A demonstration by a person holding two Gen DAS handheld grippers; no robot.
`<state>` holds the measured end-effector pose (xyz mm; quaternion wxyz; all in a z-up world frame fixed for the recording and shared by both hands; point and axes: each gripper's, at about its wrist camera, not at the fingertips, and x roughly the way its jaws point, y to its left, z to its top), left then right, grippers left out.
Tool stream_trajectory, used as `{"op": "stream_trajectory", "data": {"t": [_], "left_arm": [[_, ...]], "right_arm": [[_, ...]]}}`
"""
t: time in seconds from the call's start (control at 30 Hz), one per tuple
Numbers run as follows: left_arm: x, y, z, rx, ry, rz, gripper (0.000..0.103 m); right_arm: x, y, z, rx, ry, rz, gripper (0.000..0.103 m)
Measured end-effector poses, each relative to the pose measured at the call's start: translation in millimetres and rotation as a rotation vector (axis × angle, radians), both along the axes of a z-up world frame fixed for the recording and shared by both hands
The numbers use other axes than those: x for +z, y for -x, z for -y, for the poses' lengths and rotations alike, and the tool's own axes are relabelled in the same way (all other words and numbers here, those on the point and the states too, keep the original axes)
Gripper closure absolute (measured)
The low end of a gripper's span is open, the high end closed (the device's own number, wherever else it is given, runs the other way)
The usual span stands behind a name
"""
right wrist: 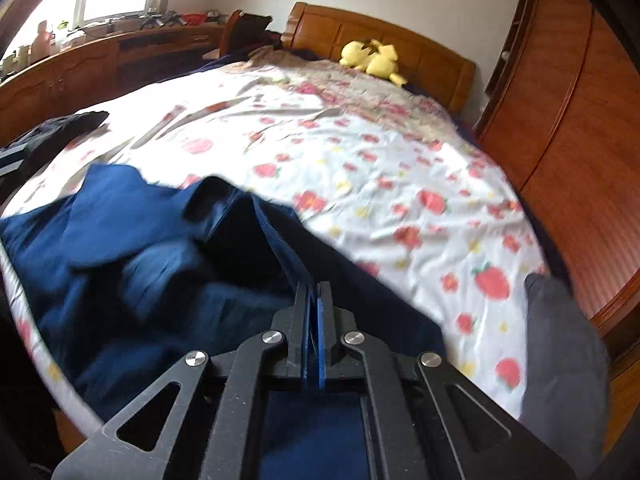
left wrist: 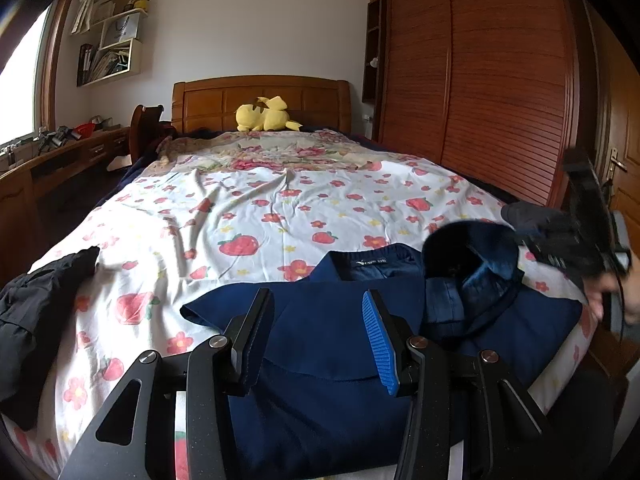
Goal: Fold large clothes
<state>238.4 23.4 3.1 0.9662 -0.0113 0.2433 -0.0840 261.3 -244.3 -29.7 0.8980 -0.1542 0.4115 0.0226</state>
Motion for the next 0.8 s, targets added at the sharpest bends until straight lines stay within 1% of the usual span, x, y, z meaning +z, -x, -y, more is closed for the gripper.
{"op": "stream_trajectory", "data": {"t": [0.23, 0.37, 0.47, 0.6, 0.7, 0.8], "left_arm": [[0, 4, 1, -0.008, 0.002, 0.01, 0.055], [0, 4, 1, -0.009, -0.002, 0.007, 0.055], [0, 4, 1, -0.004, -0.004, 0.004, 0.055], [1, 4, -1, 0.011, 0.0, 0.014, 0.055], [1, 6, -1, 0.023, 0.005, 0.021, 0.055], [-3, 7, -2, 0.03, 0.01, 0.014, 0.055]], "right_arm": [[-2, -47, -13, 0.003, 0.025, 0.013, 0.1], [0, -70, -20, -0.025, 0.049, 0.041, 0.1], [1, -80, -25, -0.027, 0.034, 0.043, 0.1], [8, -91, -32, -0.025, 0.045, 0.084, 0.1], [14, -109, -32, -0.059, 0.047, 0.086, 0.1], [20, -119, -33, -0.072, 0.046, 0.091, 0.1]]}}
